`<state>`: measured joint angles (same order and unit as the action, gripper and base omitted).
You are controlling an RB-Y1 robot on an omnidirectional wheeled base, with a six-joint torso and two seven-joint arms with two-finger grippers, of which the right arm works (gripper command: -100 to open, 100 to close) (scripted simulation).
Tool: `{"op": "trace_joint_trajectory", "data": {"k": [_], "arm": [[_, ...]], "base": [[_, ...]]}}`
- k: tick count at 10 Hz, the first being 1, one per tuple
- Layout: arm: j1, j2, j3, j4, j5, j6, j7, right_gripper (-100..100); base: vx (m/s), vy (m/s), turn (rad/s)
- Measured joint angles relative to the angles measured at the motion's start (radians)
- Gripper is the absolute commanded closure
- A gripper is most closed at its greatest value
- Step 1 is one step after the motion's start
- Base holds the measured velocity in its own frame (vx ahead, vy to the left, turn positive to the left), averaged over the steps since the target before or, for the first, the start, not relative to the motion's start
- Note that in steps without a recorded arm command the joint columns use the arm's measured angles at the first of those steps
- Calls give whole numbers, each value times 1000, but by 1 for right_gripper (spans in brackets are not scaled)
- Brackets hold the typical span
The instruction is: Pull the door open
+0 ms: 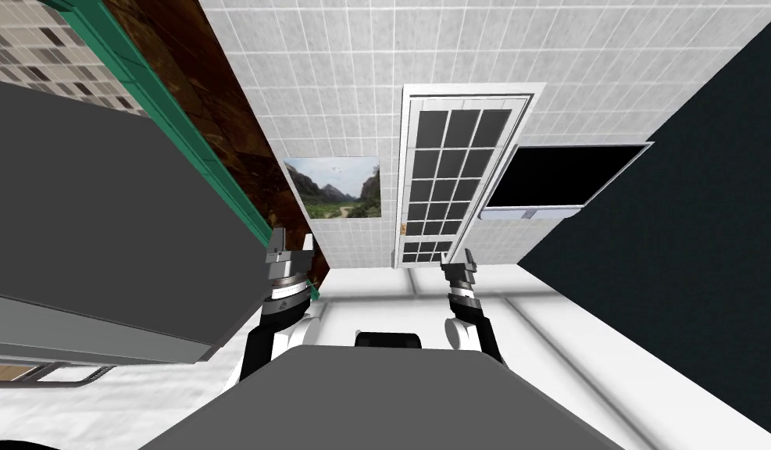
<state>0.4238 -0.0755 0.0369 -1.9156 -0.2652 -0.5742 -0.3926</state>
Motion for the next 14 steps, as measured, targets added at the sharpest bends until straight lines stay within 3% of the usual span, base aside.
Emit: {"op": "trace_joint_trajectory", "data": {"k": [5,14], "arm": [[-17,-16,13,108,-71,-44,-87,-100],[-72,-40,27,324,-208,-121,-250,-100]], "base": [[99,-25,155],[93,-35,163]]}}
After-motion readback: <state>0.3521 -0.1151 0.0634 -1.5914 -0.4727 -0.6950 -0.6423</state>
